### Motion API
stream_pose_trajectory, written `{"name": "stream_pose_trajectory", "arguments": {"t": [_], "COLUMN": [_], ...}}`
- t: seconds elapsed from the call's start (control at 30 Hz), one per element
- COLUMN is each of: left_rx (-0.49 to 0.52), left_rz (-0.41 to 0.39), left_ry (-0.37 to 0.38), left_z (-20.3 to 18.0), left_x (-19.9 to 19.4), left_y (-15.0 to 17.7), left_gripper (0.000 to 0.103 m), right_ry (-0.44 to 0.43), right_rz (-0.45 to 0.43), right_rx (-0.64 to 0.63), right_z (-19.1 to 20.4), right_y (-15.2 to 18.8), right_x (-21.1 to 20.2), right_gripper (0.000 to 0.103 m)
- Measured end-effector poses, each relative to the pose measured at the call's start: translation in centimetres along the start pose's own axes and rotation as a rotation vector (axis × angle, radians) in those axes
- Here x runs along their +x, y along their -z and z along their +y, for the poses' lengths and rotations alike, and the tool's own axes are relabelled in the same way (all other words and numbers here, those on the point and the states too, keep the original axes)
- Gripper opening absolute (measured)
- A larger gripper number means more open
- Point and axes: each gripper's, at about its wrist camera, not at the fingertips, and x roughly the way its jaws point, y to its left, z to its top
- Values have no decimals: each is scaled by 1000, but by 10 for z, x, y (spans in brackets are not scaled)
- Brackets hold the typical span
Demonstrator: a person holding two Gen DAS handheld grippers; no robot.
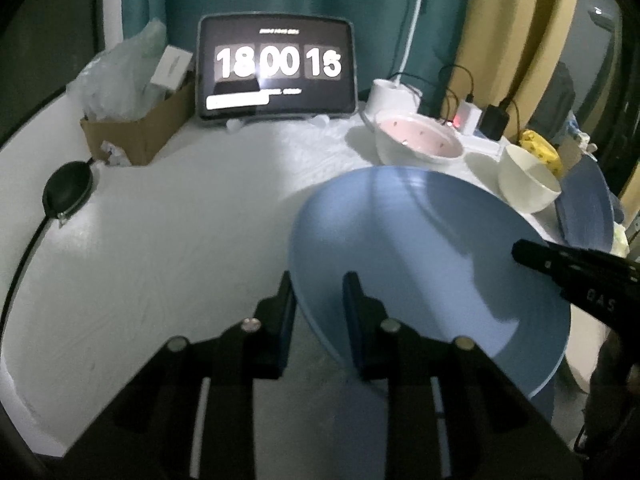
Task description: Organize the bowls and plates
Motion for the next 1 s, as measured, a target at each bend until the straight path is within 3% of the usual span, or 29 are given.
{"name": "stream_pose_trajectory", "arguments": {"t": [0.4,1.0], "left_rx": [42,119], "left_rz": [-39,-67], "left_ry": [16,49], "left_z": [-31,-106], "left_x": [-28,-53], "left_y": [5,23], "left_gripper": [24,25], "right_ry": [2,19], "right_rz": [-50,-104], "right_rx": [36,105], "right_z": [-21,-81], "right_y": [15,52], "right_x": [-35,-83], "right_gripper": [21,21]}}
